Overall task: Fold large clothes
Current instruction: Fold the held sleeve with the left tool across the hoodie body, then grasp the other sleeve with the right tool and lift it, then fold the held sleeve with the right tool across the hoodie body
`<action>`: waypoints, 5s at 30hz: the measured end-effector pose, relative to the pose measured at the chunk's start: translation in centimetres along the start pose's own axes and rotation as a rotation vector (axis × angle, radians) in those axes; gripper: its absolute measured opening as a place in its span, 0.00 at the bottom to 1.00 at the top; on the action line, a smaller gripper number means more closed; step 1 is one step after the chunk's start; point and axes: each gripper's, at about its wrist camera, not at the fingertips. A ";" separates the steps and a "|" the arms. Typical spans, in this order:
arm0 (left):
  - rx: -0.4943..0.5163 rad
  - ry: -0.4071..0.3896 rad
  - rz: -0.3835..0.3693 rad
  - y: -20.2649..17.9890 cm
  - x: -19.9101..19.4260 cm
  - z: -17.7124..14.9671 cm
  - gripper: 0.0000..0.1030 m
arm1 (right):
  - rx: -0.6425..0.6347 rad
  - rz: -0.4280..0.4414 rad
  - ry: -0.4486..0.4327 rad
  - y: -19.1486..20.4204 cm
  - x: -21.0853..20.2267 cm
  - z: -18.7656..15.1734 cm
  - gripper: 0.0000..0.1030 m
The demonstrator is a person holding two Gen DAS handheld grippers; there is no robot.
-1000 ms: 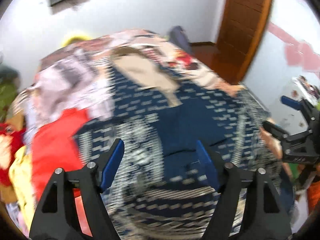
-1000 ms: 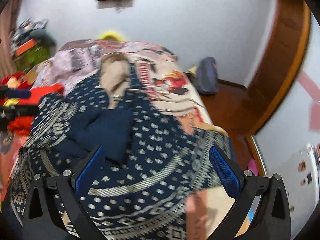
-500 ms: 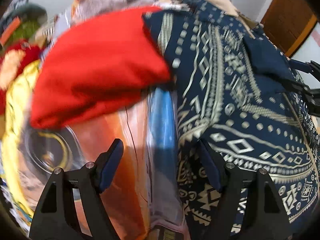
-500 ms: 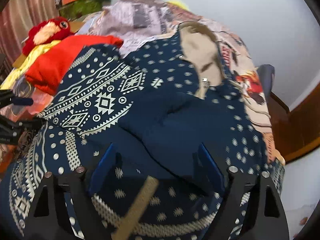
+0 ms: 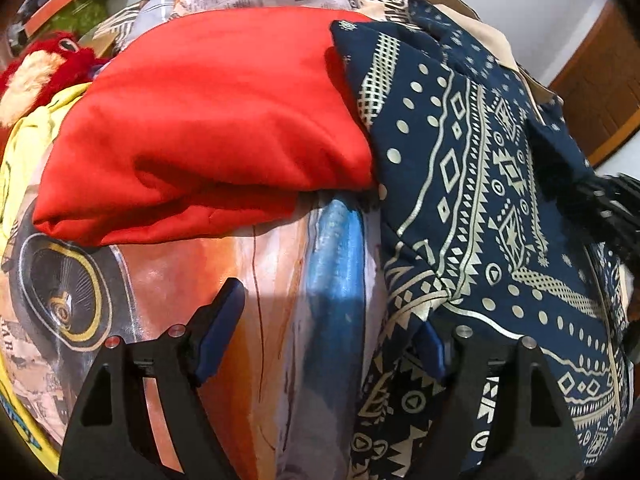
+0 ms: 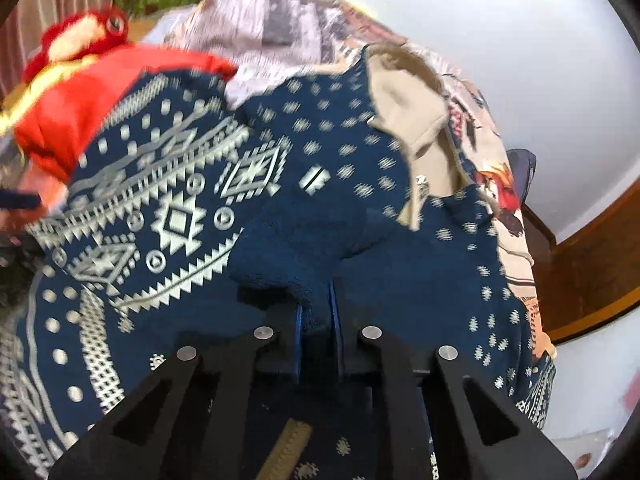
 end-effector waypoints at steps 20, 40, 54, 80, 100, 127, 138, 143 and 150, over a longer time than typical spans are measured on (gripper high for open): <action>-0.100 -0.045 0.075 0.2 -0.9 -0.2 0.76 | 0.502 -0.097 -0.077 -13.9 -8.1 -9.6 0.09; 0.052 -0.100 0.120 -2.7 -5.5 -1.0 0.77 | 0.690 -0.011 0.086 -16.6 -7.5 -19.0 0.23; 0.180 -0.294 -0.057 -12.6 -12.1 2.4 0.83 | 0.941 -0.006 -0.064 -21.7 -12.4 -23.5 0.60; 0.264 -0.130 -0.066 -17.8 -2.8 2.3 0.83 | 1.386 0.070 0.026 -27.7 0.5 -31.2 0.33; 0.260 -0.184 -0.067 -15.3 -6.4 0.7 0.83 | 0.695 -0.059 -0.274 -21.0 -13.0 -12.7 0.07; 0.241 -0.125 -0.093 -13.4 -5.9 -1.1 0.83 | 0.913 0.159 -0.059 -19.2 -9.7 -17.7 0.49; 0.208 -0.061 -0.145 -14.1 -4.0 -0.4 0.83 | 1.236 0.206 0.027 -22.5 -2.6 -24.4 0.49; 0.199 -0.064 -0.115 -14.0 -3.2 -0.1 0.83 | 1.282 0.161 -0.022 -23.8 -2.4 -23.8 0.49; 0.203 -0.084 -0.101 -13.4 -3.8 -0.4 0.83 | 1.220 0.056 -0.030 -24.4 -3.2 -21.1 0.09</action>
Point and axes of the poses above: each gripper's, at about its wrist camera, not at the fingertips, and x roughly the way its jaws point, y to its left, z to its top, and after that the axes turned 11 degrees about -x, right-handed
